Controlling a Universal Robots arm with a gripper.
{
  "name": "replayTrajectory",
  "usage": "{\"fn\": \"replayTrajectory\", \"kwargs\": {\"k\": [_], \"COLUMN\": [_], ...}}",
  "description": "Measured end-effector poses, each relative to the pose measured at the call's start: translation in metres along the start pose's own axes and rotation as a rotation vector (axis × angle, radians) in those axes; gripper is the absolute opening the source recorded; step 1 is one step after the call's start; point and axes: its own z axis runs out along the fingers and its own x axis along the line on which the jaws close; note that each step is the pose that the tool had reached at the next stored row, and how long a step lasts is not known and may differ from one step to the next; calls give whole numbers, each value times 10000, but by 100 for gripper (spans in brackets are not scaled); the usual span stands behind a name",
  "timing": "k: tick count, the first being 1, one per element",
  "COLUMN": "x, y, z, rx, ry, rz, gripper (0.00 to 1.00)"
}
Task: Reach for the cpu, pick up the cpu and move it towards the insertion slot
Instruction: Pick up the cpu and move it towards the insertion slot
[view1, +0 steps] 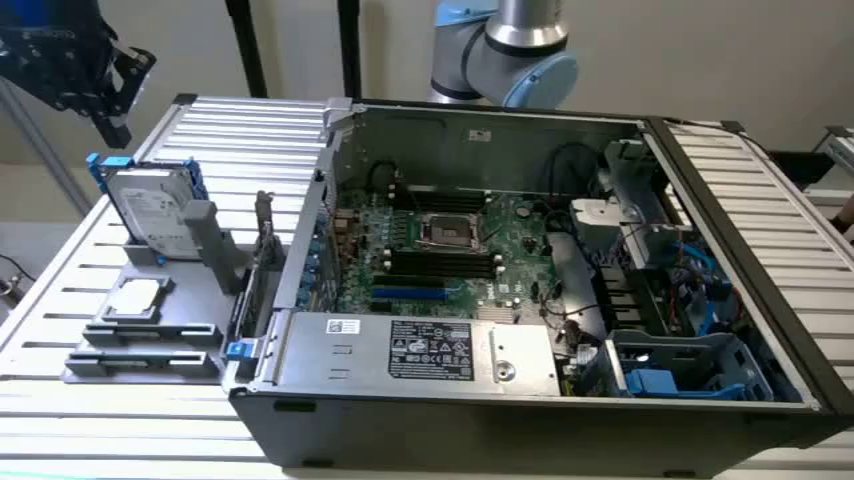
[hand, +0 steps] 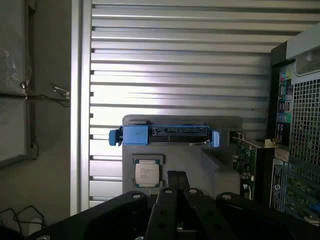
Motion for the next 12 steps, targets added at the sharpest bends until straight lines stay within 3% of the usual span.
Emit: {"fn": "replayTrajectory", "kwargs": {"k": [12], "x": [0], "y": [0], "z": [0], "rx": [0], "ry": [0], "rz": [0], "gripper": [11]}}
